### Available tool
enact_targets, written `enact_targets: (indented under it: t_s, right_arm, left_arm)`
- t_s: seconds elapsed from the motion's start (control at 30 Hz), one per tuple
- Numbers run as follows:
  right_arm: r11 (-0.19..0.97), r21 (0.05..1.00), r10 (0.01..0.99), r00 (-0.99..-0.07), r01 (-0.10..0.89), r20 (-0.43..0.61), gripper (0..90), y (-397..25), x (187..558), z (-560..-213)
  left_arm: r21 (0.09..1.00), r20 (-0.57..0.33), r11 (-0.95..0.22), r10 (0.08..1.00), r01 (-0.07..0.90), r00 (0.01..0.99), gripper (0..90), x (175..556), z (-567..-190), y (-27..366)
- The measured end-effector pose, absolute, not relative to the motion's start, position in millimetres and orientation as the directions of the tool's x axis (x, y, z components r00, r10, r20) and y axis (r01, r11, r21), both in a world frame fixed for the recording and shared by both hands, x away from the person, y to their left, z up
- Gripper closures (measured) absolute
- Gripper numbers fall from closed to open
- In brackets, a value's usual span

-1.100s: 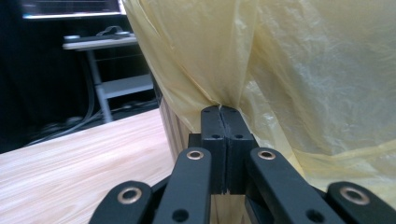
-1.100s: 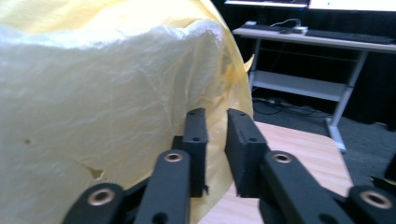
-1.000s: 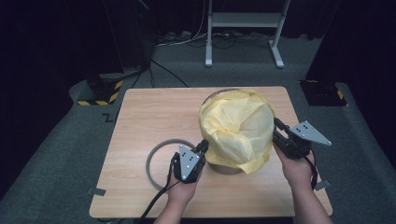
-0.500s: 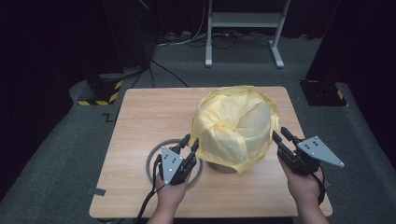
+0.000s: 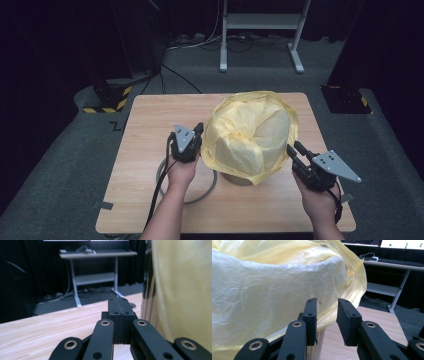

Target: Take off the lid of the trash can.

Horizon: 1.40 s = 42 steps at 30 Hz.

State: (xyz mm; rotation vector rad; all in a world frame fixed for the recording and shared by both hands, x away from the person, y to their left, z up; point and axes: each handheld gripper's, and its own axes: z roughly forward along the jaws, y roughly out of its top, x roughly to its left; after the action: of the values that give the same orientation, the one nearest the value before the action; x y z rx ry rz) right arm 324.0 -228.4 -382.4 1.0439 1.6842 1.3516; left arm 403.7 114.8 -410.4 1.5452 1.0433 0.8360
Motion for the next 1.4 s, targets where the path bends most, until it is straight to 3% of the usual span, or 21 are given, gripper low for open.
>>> enact_targets:
  t_s: [0.33,0.7,0.9,1.13,1.4]
  right_arm:
    - [0.105,0.975,0.917,-0.398,0.196,-0.019,68.6,-225.7,340.0,-387.7]
    - [0.137,0.971,0.943,-0.327,0.194,-0.068,67.0,-265.9,344.6,-389.6]
    - [0.156,0.973,0.945,-0.313,0.168,-0.097,72.8,-262.6,357.8,-384.2]
    - [0.149,0.977,0.939,-0.332,0.151,-0.091,66.7,-260.8,357.9,-379.4]
    - [0.138,0.983,0.942,-0.322,0.123,-0.092,65.9,-265.2,339.1,-372.8]
  left_arm:
    - [0.972,-0.004,-0.099,0.901,0.214,0.435,90.0,407.0,-421.0,97.9]
    - [0.981,0.052,-0.145,0.837,0.129,0.544,90.0,345.0,-423.1,63.0]
    - [0.987,0.046,-0.114,0.881,0.117,0.471,89.8,338.1,-418.0,75.9]
    - [0.999,0.018,-0.037,0.908,0.037,0.418,82.4,335.5,-387.3,98.8]
    - [0.999,0.043,-0.023,0.866,-0.045,0.498,64.5,350.7,-333.2,73.9]
